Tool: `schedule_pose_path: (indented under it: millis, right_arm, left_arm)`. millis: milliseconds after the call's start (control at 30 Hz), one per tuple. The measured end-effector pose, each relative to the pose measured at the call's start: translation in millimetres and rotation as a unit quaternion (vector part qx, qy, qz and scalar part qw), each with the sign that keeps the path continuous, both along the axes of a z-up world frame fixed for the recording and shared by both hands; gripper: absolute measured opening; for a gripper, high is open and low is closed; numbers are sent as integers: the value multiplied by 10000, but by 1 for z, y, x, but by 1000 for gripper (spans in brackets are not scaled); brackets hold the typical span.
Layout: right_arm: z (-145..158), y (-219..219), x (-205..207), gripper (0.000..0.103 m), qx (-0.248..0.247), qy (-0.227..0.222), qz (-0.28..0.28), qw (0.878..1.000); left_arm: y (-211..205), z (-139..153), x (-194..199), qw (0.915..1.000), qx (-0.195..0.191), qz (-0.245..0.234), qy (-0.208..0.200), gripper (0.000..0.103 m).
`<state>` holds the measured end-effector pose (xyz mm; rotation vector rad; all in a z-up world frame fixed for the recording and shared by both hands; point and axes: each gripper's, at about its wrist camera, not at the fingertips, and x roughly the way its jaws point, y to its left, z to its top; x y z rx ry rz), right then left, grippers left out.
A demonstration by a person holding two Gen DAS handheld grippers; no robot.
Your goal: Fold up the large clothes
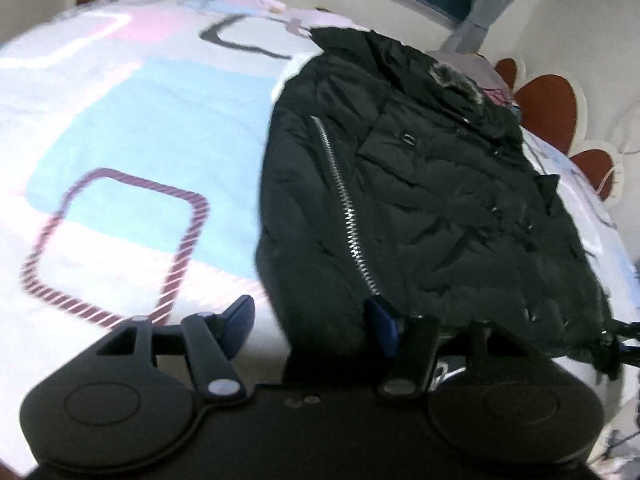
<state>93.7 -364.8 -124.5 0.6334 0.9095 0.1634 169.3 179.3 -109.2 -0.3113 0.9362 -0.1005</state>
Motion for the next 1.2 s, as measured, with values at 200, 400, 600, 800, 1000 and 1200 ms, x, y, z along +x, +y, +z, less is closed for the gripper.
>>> schedule_pose_path:
  millis: [200,400,600,800,1000,1200]
  right_arm:
    - [-10,9,31,64,274,11,47,9996]
    - [-14,19,13,45,524,2,381,9979]
    - [-19,9,23,38,778,-18,138,9969]
    - [-22,8,35,38,854,-26,443,9954]
    - [-15,20,28,19,683,-207,926,9931]
    - [23,3,32,15,1275,-829,685,9860]
  left_arm:
    - [-11,-10,18,9994,-347,39,-73,56]
    - [-9,-14,-6,9954,-960,-40,37,39]
    - [0,-22,4,9912,-1313,149,105,34]
    - [-8,-21,16,9934,-1140,86,75,36]
    - [-4,-21,7,9922,-1243,109,-84,17]
    - [1,9,2,9837,-1594,248,-794,12]
